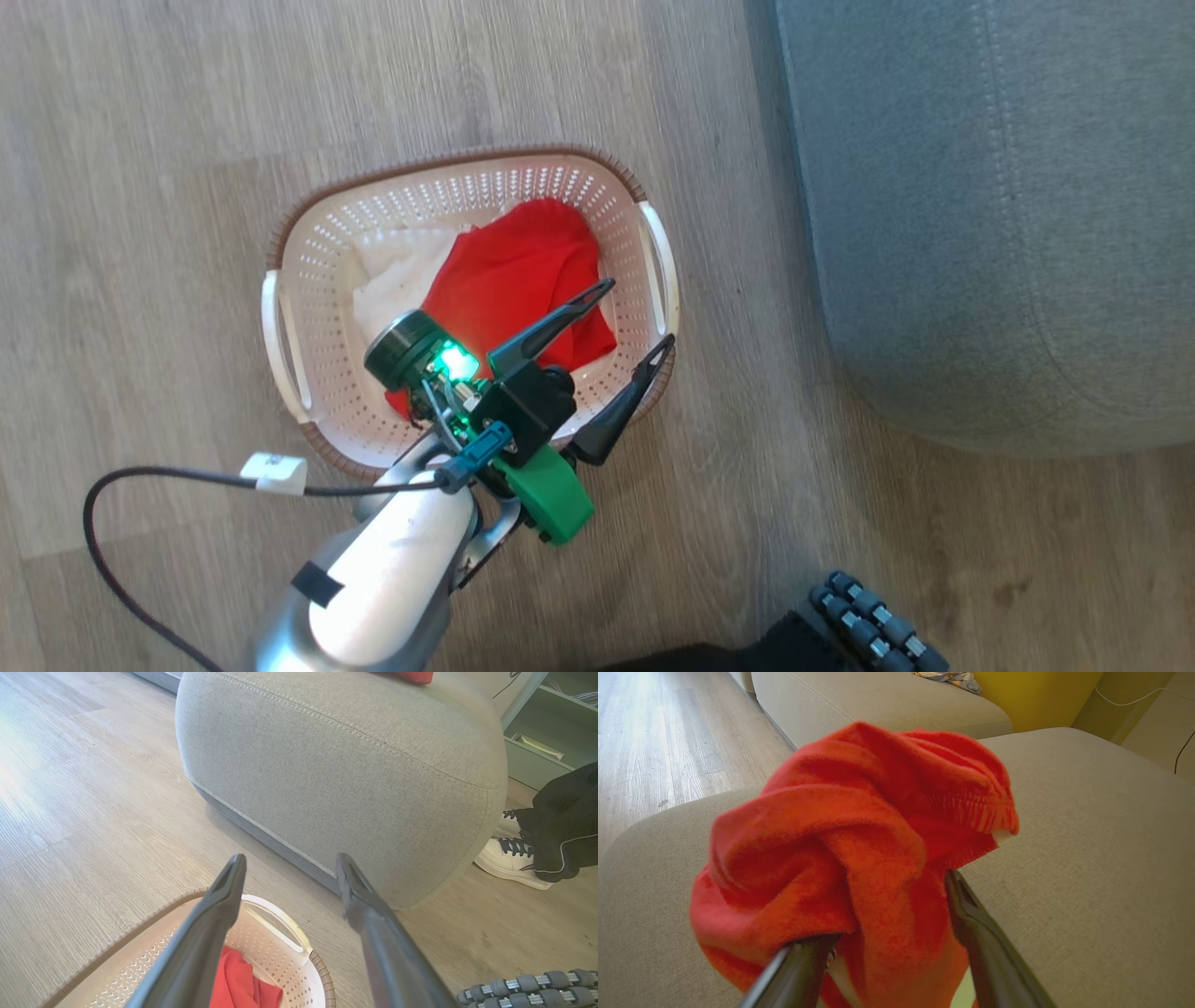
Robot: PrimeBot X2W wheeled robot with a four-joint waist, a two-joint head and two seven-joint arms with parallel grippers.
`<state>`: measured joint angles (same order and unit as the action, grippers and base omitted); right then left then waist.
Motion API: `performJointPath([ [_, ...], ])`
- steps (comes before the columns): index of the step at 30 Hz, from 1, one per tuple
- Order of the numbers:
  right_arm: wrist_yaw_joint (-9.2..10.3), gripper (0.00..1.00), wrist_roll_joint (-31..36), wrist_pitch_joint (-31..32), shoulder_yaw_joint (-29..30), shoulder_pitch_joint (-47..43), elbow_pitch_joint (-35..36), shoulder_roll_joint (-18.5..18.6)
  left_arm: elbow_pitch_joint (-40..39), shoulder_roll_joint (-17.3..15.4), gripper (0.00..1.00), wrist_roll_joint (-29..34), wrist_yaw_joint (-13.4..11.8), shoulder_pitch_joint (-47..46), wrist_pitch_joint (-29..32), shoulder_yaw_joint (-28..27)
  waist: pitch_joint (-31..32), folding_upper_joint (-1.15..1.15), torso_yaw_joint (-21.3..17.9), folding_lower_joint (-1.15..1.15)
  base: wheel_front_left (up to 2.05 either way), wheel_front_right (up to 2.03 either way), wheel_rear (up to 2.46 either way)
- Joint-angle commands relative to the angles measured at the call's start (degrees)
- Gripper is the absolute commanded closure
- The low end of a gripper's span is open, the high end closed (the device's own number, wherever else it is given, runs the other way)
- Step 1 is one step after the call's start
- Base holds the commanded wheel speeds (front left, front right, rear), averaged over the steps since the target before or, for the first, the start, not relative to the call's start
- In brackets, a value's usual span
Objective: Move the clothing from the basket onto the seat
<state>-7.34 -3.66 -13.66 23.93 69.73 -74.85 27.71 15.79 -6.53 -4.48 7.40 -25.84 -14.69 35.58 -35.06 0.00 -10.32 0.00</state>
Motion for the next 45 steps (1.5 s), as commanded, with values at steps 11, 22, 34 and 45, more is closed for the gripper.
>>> performJointPath([
  [11, -0.14, 0.00, 3.4, -1.2, -2.1, -2.7, 2.1, -0.1, -1.7, 2.3, 0.00, -1.1, -0.1, 1.2, -0.3, -2.0, 8.4, 0.00, -0.7, 0.00, 0.00, 0.00, 0.00],
  [22, -0.14, 0.00, -9.3, -1.3, -16.6, -11.5, 17.5, -5.0, -2.6, 3.6, 0.00, -4.8, -2.4, 6.2, -0.3, -4.3, 21.1, 0.00, 1.1, 0.00, 0.00, 0.00, 0.00],
  [34, -0.14, 0.00, -33.6, -1.3, -28.3, -37.6, 47.5, -6.7, -6.9, 3.6, 0.00, -11.4, -9.1, 12.3, -0.3, -8.1, 32.2, 0.00, 6.9, 0.00, 0.00, 0.00, 0.00],
  [45, -0.14, 0.00, -31.9, -1.3, -30.9, -55.1, 63.3, -11.0, -10.7, 3.6, 0.00, -11.6, -15.2, 17.0, -0.3, -18.4, 35.5, 0.00, 12.5, 0.00, 0.00, 0.00, 0.00],
])
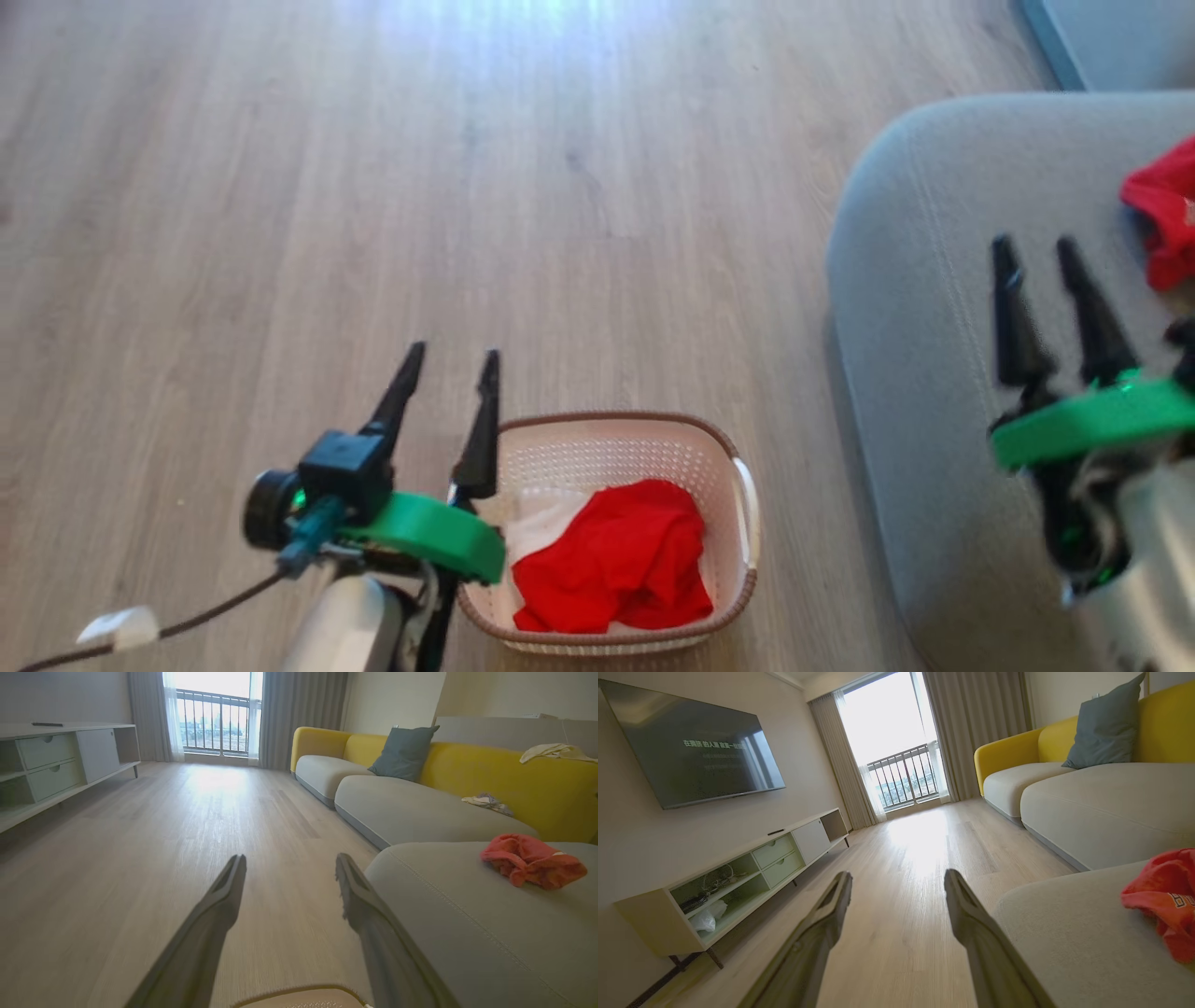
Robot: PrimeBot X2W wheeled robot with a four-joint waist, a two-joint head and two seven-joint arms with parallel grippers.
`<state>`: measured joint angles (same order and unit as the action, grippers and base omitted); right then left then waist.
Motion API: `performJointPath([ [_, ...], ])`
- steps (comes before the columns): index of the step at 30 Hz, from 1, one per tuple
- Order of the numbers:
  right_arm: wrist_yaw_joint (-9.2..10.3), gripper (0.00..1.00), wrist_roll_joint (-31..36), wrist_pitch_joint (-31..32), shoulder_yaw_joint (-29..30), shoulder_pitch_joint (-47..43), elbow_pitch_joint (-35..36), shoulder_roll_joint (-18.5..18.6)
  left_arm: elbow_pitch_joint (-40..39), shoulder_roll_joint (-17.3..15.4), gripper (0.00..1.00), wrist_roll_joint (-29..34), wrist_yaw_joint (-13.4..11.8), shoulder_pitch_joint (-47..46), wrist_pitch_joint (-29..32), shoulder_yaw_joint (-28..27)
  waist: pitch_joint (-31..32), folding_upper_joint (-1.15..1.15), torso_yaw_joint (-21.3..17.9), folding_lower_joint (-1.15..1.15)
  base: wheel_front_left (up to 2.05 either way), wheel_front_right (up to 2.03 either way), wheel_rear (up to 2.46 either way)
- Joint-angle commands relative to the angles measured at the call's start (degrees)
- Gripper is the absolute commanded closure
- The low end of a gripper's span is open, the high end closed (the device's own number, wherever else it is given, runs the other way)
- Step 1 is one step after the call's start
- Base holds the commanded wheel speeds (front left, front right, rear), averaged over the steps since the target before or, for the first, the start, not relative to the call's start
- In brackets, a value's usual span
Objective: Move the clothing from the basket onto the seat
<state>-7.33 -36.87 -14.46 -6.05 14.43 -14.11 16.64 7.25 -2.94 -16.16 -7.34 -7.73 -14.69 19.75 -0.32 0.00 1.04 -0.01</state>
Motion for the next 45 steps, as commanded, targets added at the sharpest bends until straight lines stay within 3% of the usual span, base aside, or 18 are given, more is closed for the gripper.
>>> performJointPath([
  [1, -0.16, 0.00, 3.0, -0.5, -1.2, -1.1, 3.3, -0.6, -2.3, 0.1, 0.00, 0.3, -0.7, -0.6, -0.3, -3.5, 0.8, 0.00, 1.6, 0.01, 0.00, 0.00, 0.00],
  [10, -0.16, 0.00, 12.5, -0.5, 1.2, -9.5, 5.5, -8.1, -2.4, 0.1, 0.00, 1.4, -1.8, 3.3, -0.3, -8.6, 1.8, 0.00, 4.3, 0.01, 0.00, 0.00, 0.00],
  [17, -0.16, 0.00, 17.7, -0.5, 2.5, -12.8, 3.2, -10.4, -0.8, 0.1, 0.00, 1.6, -1.3, 5.6, -0.3, -9.1, 2.1, 0.00, 5.4, 0.01, 0.00, 0.00, 0.00],
  [45, -0.16, 0.00, 18.1, -0.5, 3.8, -12.0, 2.5, -11.5, 0.0, 0.1, 0.00, 1.4, -0.6, 5.4, -0.3, -6.8, 2.1, 0.00, 5.5, 0.01, 0.00, 0.00, 0.00],
])
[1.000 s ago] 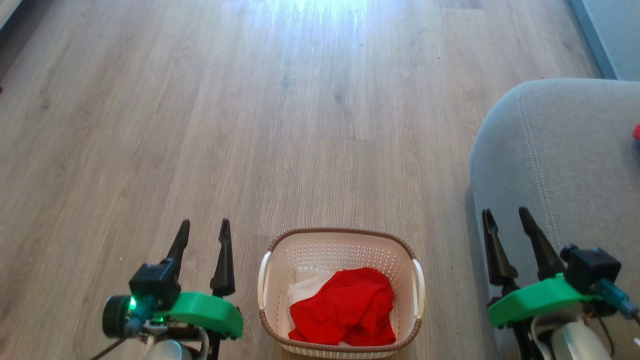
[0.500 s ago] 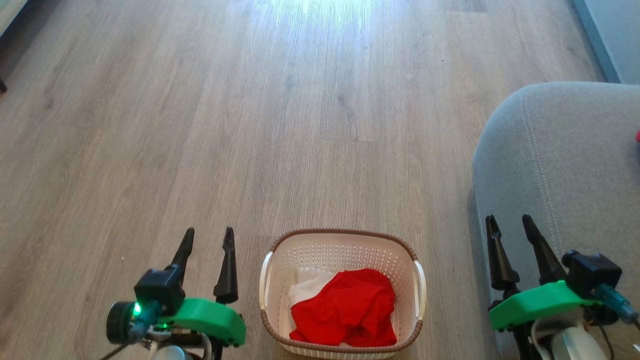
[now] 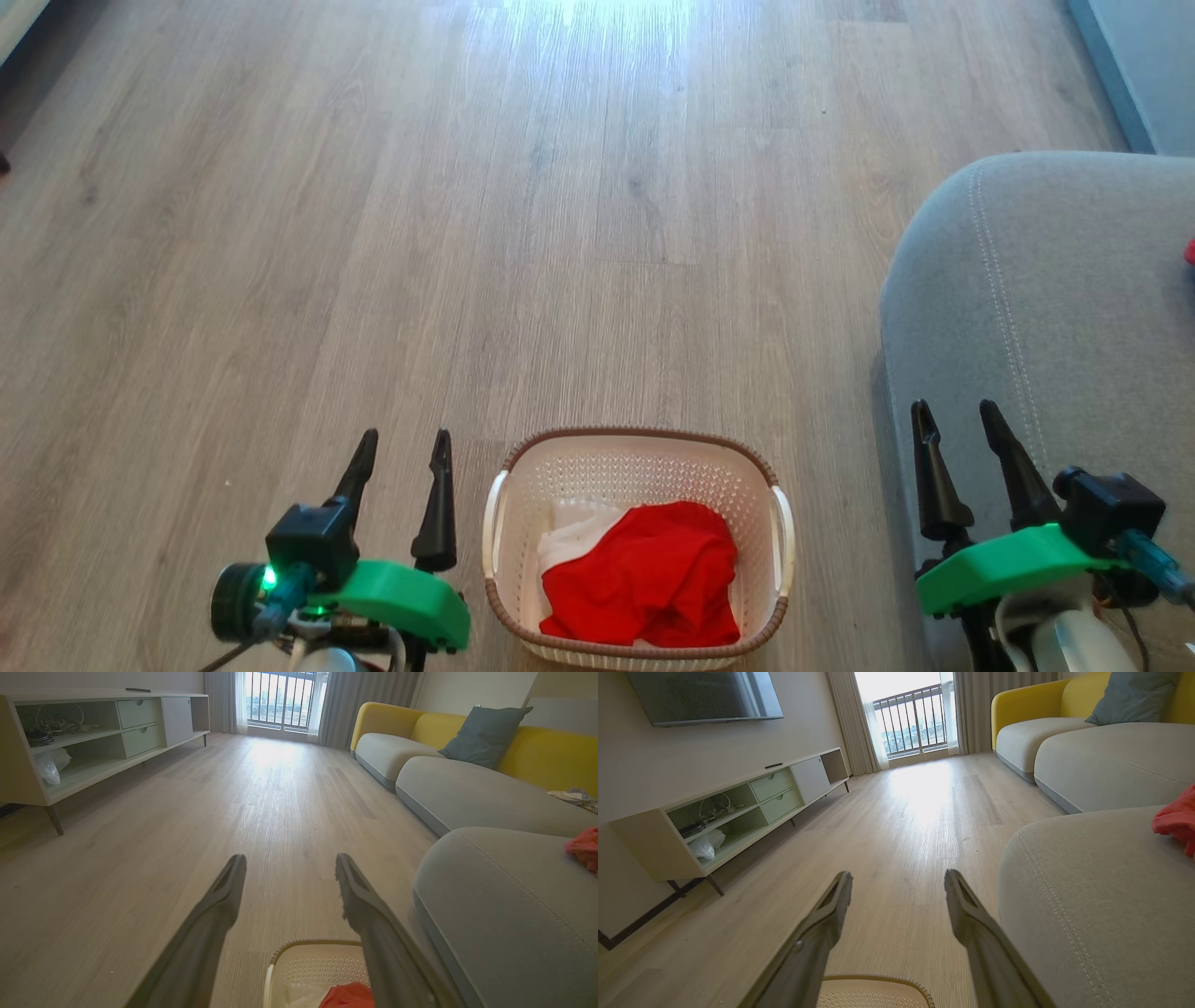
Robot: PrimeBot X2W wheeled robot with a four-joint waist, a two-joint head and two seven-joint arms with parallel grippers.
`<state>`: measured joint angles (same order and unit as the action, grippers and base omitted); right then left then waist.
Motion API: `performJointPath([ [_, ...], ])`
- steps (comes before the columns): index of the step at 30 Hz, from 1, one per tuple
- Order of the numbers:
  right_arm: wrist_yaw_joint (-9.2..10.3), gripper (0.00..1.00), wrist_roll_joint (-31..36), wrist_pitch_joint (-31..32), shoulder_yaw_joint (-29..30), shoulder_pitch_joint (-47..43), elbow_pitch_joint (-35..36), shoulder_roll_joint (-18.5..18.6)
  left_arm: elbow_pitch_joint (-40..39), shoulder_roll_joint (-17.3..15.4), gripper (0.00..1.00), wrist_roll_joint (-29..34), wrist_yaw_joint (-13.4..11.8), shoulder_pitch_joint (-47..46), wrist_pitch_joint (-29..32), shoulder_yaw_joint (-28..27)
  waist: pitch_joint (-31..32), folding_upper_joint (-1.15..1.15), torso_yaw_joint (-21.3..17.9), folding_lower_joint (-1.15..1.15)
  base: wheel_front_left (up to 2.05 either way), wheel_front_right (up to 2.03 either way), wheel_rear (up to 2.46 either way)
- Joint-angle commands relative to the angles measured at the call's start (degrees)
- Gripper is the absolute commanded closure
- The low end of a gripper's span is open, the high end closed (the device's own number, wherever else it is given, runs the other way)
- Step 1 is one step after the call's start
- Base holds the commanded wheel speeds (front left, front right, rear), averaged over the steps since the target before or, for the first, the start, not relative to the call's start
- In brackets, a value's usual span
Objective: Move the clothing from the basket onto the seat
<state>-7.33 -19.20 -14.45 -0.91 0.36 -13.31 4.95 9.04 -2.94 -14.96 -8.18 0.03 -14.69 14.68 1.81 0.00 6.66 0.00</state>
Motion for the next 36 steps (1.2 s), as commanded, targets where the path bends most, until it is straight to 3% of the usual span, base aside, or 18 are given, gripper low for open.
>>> performJointPath([
  [1, -0.16, 0.00, 0.4, -0.5, -1.2, 2.1, 1.7, 0.2, -1.8, 0.1, 0.00, 0.2, 0.2, -2.4, -0.3, -1.7, -0.1, 0.00, -0.1, 0.00, 0.00, 0.00, 0.00],
  [9, -0.16, 0.00, 0.8, -0.5, 0.0, 2.2, 1.3, 0.2, -1.2, 0.1, 0.00, 0.3, 0.5, -2.6, -0.3, -0.6, -1.6, 0.00, -1.4, 0.00, 0.00, 0.00, 0.00],
  [14, -0.16, 0.00, 1.8, -0.5, 1.0, 2.6, -0.7, 0.8, 1.3, 0.1, 0.00, 0.6, 1.3, -3.7, -0.3, 0.8, -5.6, 0.00, -3.1, 0.00, 0.00, 0.00, 0.00],
  [24, -0.16, 0.00, 2.6, -0.5, 3.3, 6.5, -2.1, 0.3, 8.3, 0.1, 0.00, 2.5, 3.1, -10.7, -0.3, 4.6, -18.0, 0.00, -8.1, 0.00, 0.00, 0.00, 0.00],
  [29, -0.16, 0.00, 3.5, -0.5, 1.6, 8.9, -1.3, -0.2, 13.0, 0.1, 0.00, 3.7, 3.7, -16.3, -0.3, 5.3, -25.7, 0.00, -11.1, 0.00, 0.00, 0.00, 0.00],
  [36, -0.16, 0.00, 3.8, -0.5, 0.1, 12.1, 2.2, -1.1, 24.5, 0.1, 0.00, 8.1, 6.1, -26.9, -0.3, 7.8, -37.3, 0.00, -14.0, 0.00, 0.00, 0.00, 0.00],
])
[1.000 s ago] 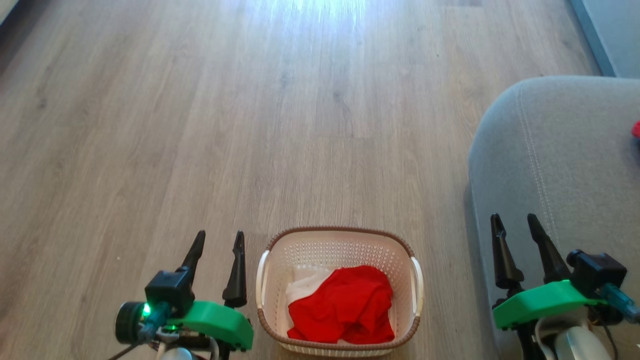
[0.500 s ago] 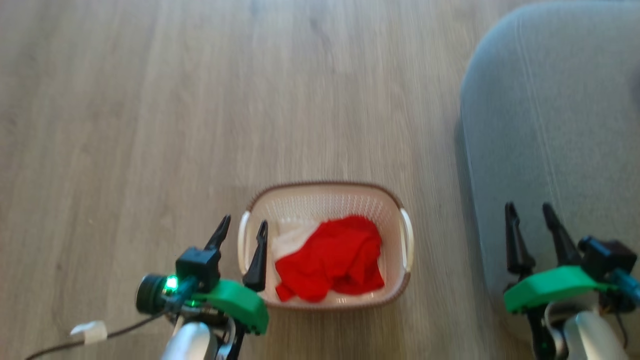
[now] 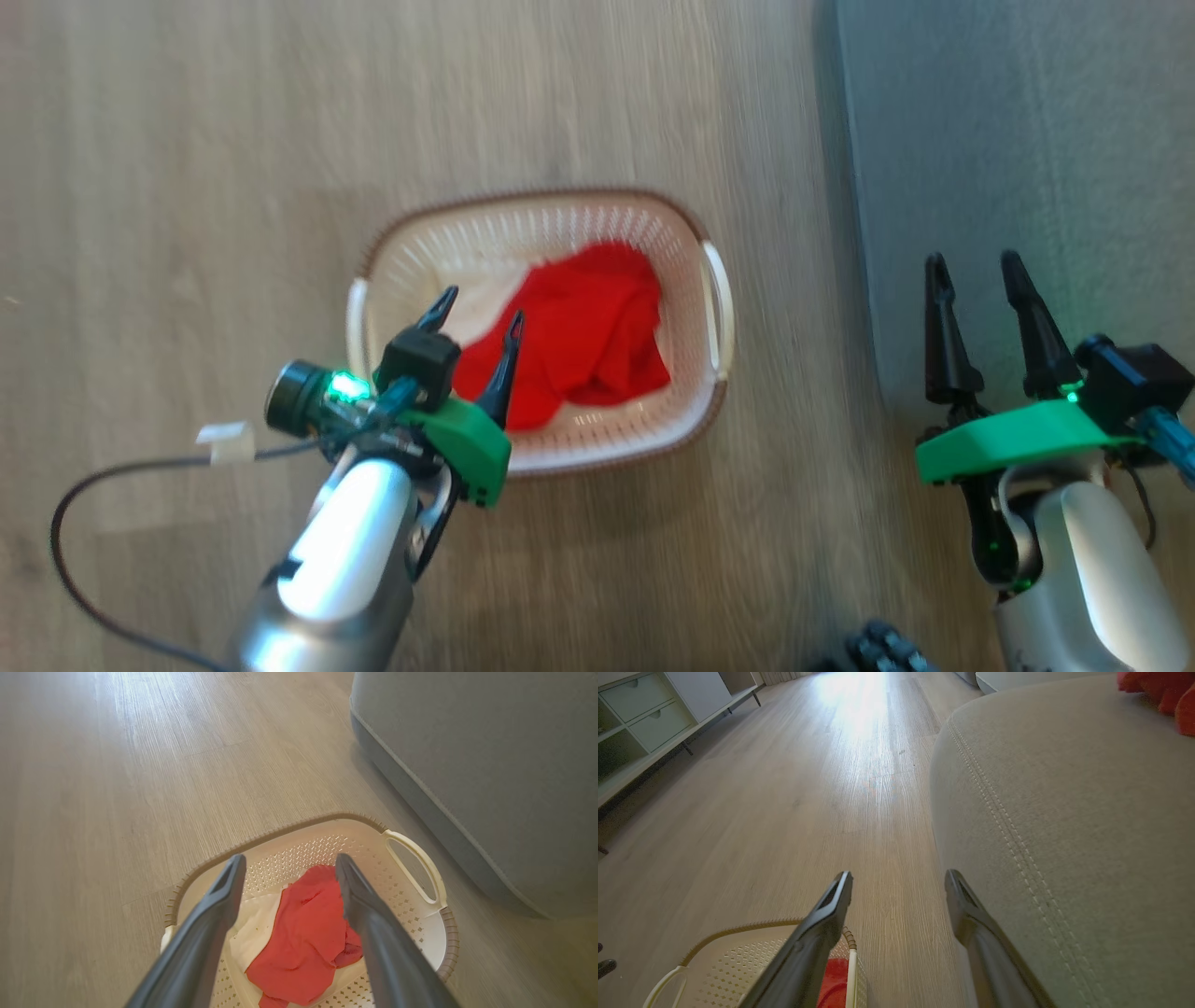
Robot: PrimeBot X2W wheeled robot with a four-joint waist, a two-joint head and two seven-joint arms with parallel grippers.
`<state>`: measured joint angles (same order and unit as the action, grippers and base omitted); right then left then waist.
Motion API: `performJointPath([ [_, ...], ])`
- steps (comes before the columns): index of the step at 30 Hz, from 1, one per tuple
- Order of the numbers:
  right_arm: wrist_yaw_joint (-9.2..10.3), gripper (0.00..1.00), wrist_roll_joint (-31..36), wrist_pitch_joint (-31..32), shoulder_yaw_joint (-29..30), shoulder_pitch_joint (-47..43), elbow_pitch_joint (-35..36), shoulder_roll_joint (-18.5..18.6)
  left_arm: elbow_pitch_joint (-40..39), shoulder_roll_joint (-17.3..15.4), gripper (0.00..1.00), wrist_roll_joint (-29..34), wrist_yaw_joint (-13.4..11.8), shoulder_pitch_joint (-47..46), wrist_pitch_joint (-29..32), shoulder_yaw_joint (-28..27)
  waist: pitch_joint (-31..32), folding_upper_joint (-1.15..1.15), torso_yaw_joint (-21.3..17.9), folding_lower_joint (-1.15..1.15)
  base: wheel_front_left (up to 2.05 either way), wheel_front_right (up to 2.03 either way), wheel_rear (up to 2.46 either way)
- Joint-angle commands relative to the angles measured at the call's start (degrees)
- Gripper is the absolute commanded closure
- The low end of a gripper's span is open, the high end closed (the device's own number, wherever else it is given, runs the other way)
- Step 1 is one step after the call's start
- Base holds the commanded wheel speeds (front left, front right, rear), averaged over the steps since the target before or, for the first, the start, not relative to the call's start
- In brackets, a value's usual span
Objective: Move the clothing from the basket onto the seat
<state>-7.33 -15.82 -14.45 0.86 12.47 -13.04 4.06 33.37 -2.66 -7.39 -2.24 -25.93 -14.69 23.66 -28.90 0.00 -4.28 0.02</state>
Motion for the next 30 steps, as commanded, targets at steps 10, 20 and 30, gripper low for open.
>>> performJointPath([
  [10, -0.16, 0.00, 4.4, -0.5, -5.6, 2.2, 7.1, -0.9, 12.1, -0.6, 0.00, 4.6, 2.1, -11.7, -0.3, 0.9, -17.0, 0.00, -6.5, -0.02, 0.00, 0.00, 0.00],
  [20, -0.16, 0.00, 2.7, -0.5, -9.3, 2.6, 12.9, -1.2, 26.9, -1.5, 0.00, 6.3, 2.4, -22.0, -0.3, 2.0, -23.7, 0.00, -10.2, -0.02, 0.00, 0.00, 0.00],
  [30, -0.16, 0.00, 2.5, -0.5, -10.2, 0.0, 17.4, -1.2, 36.3, -0.9, 0.00, 6.2, 2.5, -29.1, -0.3, 3.3, -25.5, 0.00, -11.0, -0.02, 0.00, 0.00, 0.00],
])
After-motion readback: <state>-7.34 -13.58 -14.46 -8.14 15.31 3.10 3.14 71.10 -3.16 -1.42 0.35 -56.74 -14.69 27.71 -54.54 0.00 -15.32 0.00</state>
